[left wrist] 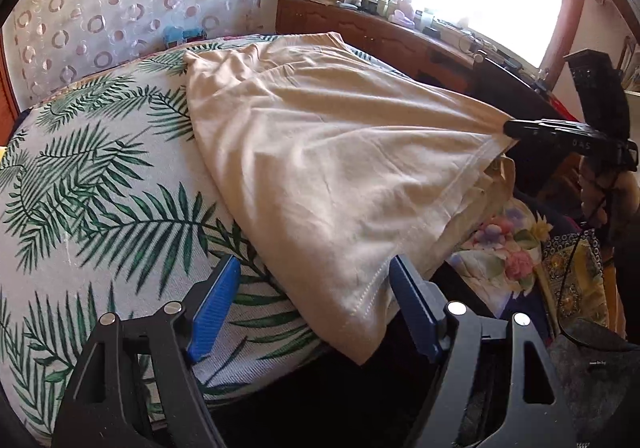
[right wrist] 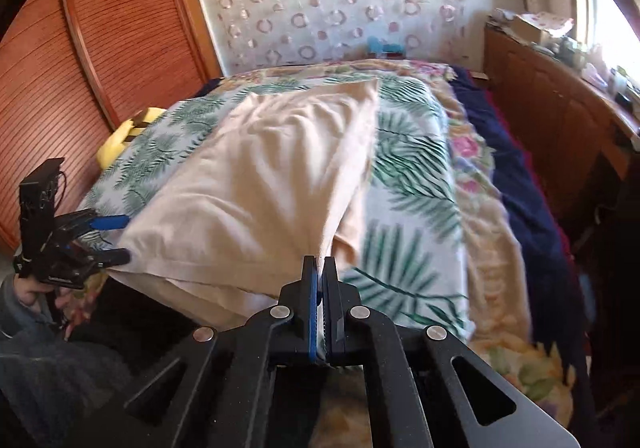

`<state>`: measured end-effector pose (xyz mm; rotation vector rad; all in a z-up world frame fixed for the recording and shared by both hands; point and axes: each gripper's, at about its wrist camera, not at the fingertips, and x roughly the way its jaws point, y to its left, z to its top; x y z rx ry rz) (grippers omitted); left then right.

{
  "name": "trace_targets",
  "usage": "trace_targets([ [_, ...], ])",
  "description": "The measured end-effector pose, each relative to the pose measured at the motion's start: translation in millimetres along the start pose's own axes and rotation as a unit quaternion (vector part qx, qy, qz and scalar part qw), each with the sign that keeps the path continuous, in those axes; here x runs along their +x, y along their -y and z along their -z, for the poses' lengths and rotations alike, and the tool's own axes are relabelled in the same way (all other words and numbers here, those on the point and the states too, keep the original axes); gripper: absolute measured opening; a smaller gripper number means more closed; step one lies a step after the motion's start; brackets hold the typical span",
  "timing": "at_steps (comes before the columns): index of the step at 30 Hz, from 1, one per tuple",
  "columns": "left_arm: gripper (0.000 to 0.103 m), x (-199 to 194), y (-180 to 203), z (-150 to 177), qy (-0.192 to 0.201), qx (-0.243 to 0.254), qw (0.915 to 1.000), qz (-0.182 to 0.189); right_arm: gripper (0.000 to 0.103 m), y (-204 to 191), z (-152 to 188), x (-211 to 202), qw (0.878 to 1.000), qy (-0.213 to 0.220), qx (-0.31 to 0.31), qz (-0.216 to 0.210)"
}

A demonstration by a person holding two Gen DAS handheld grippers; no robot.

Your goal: Fold small clothes

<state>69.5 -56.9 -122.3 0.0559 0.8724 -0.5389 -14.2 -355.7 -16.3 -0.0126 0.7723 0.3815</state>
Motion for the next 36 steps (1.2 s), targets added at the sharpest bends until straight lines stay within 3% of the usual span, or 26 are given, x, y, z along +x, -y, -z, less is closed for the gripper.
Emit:
trace_targets([
  [7,0.026,-2,6,3,-0.003,0.006,0.9999,0.013,0.002,-5,2,12,0.999,-0.018,-0.015,0.039],
  [8,0.012,-3,6,3,-0.002,0.006,0.9999,0.016,0.002,-6,0,10,0.999,-0.015,-0.014,0.042],
  [9,0.008,-5,6,2,0.002,0.004,0.9998,0.021,0.005,-10,-2,9,0.999,-0.012,-0.015,0.044],
  [11,0.007,-12,8,-3,0.016,0.005,0.9995,0.026,0.015,-15,-6,11,0.998,-0.002,-0.018,0.057],
  [16,0.006,-36,16,-36,0.058,0.014,0.9971,0.048,0.05,-29,-10,0,0.999,0.028,-0.025,0.033],
  [22,0.006,-50,32,-94,0.102,0.044,0.9922,0.057,0.06,-70,-10,-11,0.996,0.061,-0.065,-0.029],
  [26,0.006,-46,35,-114,0.111,0.048,0.9912,0.055,0.065,-97,-7,-10,0.991,0.067,-0.106,-0.053],
  [32,0.006,-45,33,-130,0.12,0.041,0.9905,0.052,0.07,-109,5,5,0.988,0.038,-0.147,-0.042],
  [36,0.006,-43,29,-134,0.124,0.036,0.9905,0.047,0.071,-105,14,21,0.986,0.008,-0.169,0.001],
])
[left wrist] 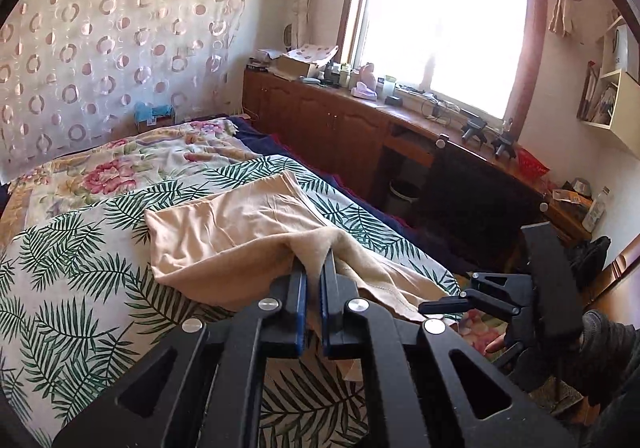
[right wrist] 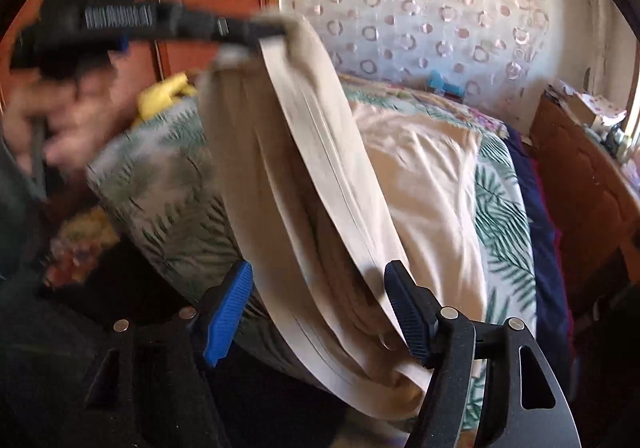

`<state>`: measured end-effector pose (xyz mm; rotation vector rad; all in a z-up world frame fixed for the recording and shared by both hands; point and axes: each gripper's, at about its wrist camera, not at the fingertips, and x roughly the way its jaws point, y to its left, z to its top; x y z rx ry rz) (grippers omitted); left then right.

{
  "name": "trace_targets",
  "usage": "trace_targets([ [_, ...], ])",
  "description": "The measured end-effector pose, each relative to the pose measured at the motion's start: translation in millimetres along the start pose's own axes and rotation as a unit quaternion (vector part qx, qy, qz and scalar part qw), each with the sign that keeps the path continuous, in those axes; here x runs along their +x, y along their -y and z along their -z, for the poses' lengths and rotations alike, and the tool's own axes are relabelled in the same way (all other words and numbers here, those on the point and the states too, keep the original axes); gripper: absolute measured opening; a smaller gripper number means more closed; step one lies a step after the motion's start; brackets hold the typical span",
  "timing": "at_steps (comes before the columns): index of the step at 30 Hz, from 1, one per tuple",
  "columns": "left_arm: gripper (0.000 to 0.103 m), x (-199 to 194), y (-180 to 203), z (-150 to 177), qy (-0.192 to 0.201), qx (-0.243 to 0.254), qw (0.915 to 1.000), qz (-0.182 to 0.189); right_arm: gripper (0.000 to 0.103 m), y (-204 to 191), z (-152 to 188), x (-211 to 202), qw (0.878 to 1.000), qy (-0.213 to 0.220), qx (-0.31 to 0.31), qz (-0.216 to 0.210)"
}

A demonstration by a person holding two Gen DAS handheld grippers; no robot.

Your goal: Fold small clothes

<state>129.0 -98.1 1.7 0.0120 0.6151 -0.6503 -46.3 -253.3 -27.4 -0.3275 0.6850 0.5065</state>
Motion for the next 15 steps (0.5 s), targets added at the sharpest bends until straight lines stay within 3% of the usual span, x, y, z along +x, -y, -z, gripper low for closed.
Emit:
trace_targets([
  [9,0.006,-5,-16,-4,0.015,-0.023,0.9996,-0.008,0.071,18,5,16,0.998,-0.052,-0.001,0.047],
  [11,0.006,-7,-19,-4,0.018,-0.026,0.9995,-0.009,0.059,18,4,20,0.997,-0.056,-0.006,0.045],
  [13,0.006,-8,-24,-6,0.022,-0.029,0.9993,-0.011,0.025,20,3,29,0.997,-0.066,-0.016,0.039],
  [15,0.006,-7,-28,-6,0.022,-0.032,0.9992,-0.009,0.017,20,2,33,0.996,-0.074,-0.027,0.04],
])
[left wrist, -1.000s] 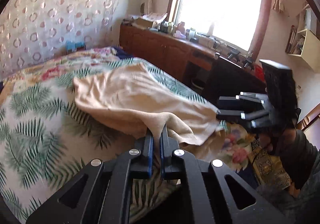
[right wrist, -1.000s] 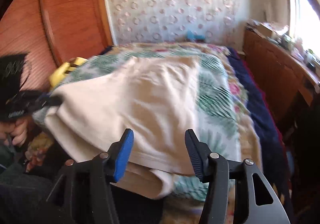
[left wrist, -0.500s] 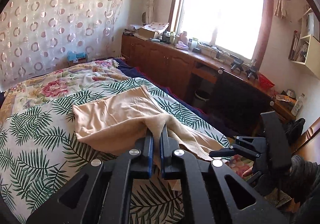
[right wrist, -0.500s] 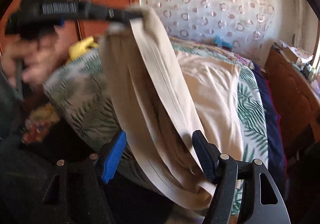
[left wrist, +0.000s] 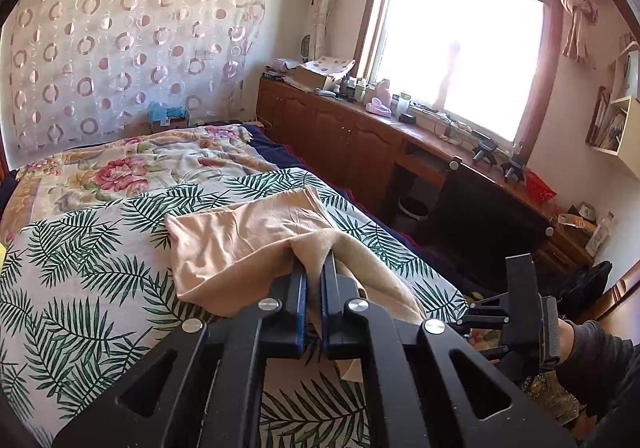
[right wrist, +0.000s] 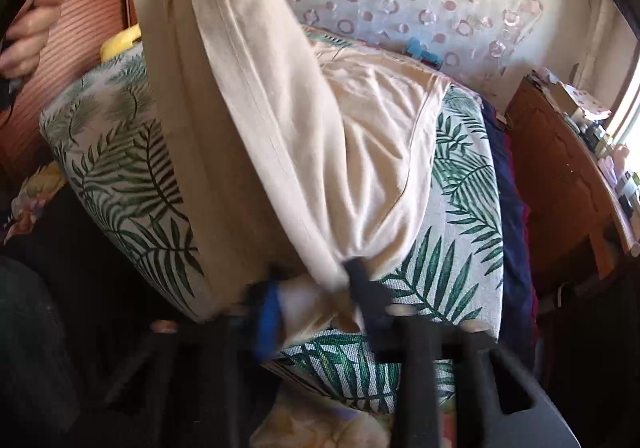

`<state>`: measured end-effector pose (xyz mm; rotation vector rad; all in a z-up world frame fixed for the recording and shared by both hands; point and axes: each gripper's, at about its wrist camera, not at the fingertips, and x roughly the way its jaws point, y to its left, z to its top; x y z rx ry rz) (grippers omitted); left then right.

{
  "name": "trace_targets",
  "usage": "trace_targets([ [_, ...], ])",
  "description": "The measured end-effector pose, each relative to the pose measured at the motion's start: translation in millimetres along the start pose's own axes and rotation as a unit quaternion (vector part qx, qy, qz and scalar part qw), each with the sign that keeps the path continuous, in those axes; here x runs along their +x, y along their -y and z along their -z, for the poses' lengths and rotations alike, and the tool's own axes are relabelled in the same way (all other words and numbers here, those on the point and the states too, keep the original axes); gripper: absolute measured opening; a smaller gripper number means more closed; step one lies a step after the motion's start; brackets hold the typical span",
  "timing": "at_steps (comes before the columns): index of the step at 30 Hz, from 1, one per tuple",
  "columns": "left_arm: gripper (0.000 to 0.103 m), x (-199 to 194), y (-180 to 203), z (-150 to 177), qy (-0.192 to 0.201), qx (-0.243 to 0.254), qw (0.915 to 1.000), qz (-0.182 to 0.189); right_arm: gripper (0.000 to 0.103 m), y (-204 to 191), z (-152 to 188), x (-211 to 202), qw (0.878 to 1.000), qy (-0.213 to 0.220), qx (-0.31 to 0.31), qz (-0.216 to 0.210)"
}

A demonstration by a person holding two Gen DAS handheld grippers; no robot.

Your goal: Fold small clothes

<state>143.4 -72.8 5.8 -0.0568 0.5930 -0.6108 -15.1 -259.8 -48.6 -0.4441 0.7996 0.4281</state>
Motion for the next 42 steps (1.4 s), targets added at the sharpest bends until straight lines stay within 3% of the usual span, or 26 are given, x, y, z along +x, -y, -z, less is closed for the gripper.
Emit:
trace_targets([
  [4,0.006,5,-9,-1,0.0,-0.005,1.0,-0.002,0.01,3,-3,-2,1.0,0.007,-0.025,0.0],
  [8,0.006,8,-28,-8,0.005,-0.019,0.9998,-0.01,0.009,26,-23,-22,0.999,0.046,-0.016,-0.003],
  [14,0.006,36,-74,-33,-0.001,-0.047,0.9979,-0.044,0.009,86,-94,-37,0.994,0.11,0.011,0.009],
  [20,0.007,88,-122,-49,-0.033,-0.059,0.994,-0.085,0.009,124,-176,24,0.993,0.12,0.018,0.011],
  [23,0.015,107,-138,-46,-0.054,-0.061,0.9928,-0.088,0.009,133,-201,75,0.995,0.097,0.023,0.008],
  [25,0.035,111,-145,-44,-0.055,-0.055,0.9926,-0.094,0.01,138,-212,110,0.996,0.078,0.031,0.002],
  [27,0.063,110,-151,-42,-0.049,-0.053,0.9925,-0.099,0.01,143,-220,136,0.997,0.061,0.041,-0.006],
  [29,0.074,108,-155,-40,-0.047,-0.058,0.9928,-0.094,0.01,150,-226,153,0.997,0.049,0.055,-0.012],
  [32,0.074,109,-154,-33,-0.054,-0.049,0.9929,-0.094,0.029,167,-239,157,0.994,0.05,0.091,-0.027],
  [34,0.074,114,-151,-27,-0.067,-0.041,0.9929,-0.089,0.051,179,-245,147,0.991,0.068,0.115,-0.03],
  [38,0.074,126,-140,-9,-0.106,-0.023,0.9908,-0.08,0.052,190,-238,116,0.987,0.1,0.127,-0.008],
  [42,0.074,130,-133,5,-0.128,-0.006,0.9888,-0.077,0.052,178,-214,90,0.99,0.097,0.105,-0.019],
])
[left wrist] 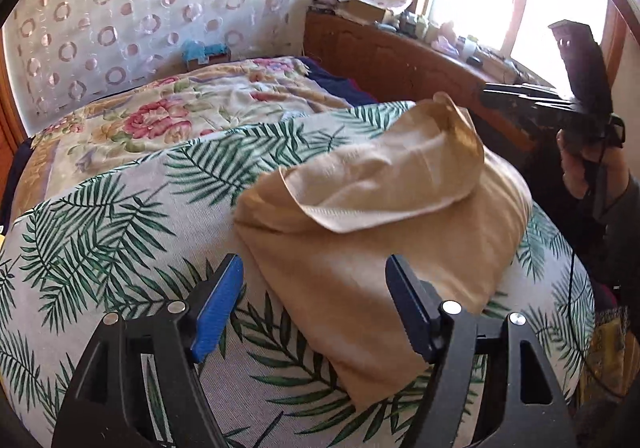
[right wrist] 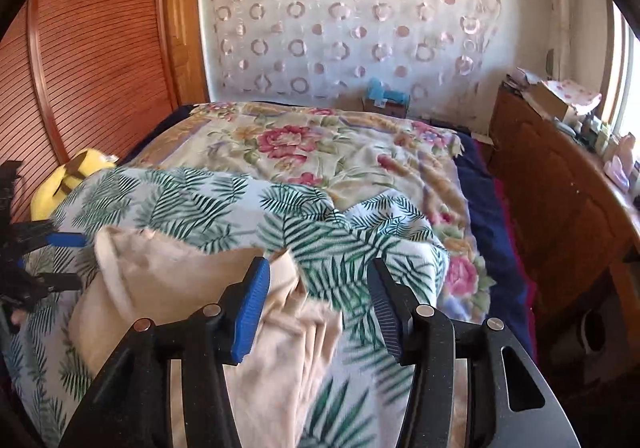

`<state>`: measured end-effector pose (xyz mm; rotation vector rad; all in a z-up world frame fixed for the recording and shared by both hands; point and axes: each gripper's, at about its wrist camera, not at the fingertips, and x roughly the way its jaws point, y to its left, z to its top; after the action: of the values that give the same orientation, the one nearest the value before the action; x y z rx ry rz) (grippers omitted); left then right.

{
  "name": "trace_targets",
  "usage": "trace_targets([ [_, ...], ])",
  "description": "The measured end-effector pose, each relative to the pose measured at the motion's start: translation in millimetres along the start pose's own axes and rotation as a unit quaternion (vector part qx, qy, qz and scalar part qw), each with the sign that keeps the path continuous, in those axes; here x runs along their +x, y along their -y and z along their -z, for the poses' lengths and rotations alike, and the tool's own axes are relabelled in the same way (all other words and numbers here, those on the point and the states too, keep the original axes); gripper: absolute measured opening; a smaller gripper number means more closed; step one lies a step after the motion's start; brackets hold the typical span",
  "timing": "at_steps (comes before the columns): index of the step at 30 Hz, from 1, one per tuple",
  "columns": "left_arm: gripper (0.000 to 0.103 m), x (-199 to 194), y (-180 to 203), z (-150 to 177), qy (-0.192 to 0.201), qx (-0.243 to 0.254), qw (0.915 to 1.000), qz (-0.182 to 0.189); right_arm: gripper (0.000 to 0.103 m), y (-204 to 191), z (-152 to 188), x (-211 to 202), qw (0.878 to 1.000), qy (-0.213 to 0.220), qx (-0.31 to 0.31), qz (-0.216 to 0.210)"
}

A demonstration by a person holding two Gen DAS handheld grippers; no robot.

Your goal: Fold small clothes

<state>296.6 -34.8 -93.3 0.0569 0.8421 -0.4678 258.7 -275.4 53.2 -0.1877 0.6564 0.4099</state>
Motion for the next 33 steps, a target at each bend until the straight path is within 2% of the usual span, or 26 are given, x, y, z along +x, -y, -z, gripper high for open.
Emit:
trace_targets([
  [4,0.074,15,-3,-6,-0.011,-0.001,0.9999,-0.007,0.052,-17,15,15,0.997,-0.044,-0.046,-0.035],
  [7,0.074,27,-12,-18,-0.013,-0.012,0.9995,-0.025,0.052,-23,9,33,0.996,-0.059,-0.066,-0.026],
  [10,0.074,34,-24,-32,-0.003,-0.032,0.9986,-0.041,0.052,-16,-3,53,0.996,-0.069,-0.049,-0.033],
  [13,0.074,36,-36,-42,0.014,-0.041,0.9958,-0.081,0.052,-1,-13,67,0.996,-0.07,-0.018,-0.057],
  [14,0.074,39,-42,-46,0.015,-0.049,0.9939,-0.098,0.048,2,-16,70,0.995,-0.065,-0.009,-0.07],
  [15,0.074,40,-47,-46,0.015,-0.055,0.9926,-0.107,0.023,6,-18,71,0.994,-0.06,-0.001,-0.089],
  [16,0.074,42,-52,-46,0.013,-0.064,0.9913,-0.115,0.005,7,-17,72,0.994,-0.055,0.004,-0.098],
  [17,0.074,43,-57,-46,0.012,-0.073,0.9902,-0.118,0.005,12,-14,69,0.995,-0.046,0.01,-0.093],
  [20,0.074,38,-61,-42,0.019,-0.081,0.9893,-0.12,0.004,34,-7,60,0.997,-0.014,0.062,-0.038],
  [23,0.074,29,-56,-39,0.031,-0.076,0.9899,-0.115,0.004,51,-1,60,0.993,-0.015,0.114,0.009],
  [26,0.074,24,-49,-38,0.03,-0.071,0.9926,-0.094,0.004,46,0,64,0.994,-0.033,0.096,0.034],
  [27,0.074,22,-46,-36,0.028,-0.068,0.9937,-0.085,0.01,45,-1,65,0.995,-0.035,0.091,0.037],
  [28,0.074,19,-42,-34,0.027,-0.064,0.9947,-0.075,0.022,44,-1,63,0.995,-0.037,0.085,0.043],
  [29,0.074,18,-39,-33,0.028,-0.061,0.9956,-0.065,0.03,42,-4,58,0.995,-0.035,0.082,0.044],
  [30,0.074,17,-35,-31,0.03,-0.056,0.9967,-0.051,0.046,41,-4,51,0.996,-0.03,0.078,0.041],
  [31,0.074,18,-31,-32,0.031,-0.052,0.9972,-0.043,0.05,40,-5,44,0.996,-0.026,0.074,0.031],
  [33,0.074,28,-23,-34,0.012,-0.031,0.9992,-0.023,0.05,33,-5,34,0.998,-0.023,0.061,0.023],
])
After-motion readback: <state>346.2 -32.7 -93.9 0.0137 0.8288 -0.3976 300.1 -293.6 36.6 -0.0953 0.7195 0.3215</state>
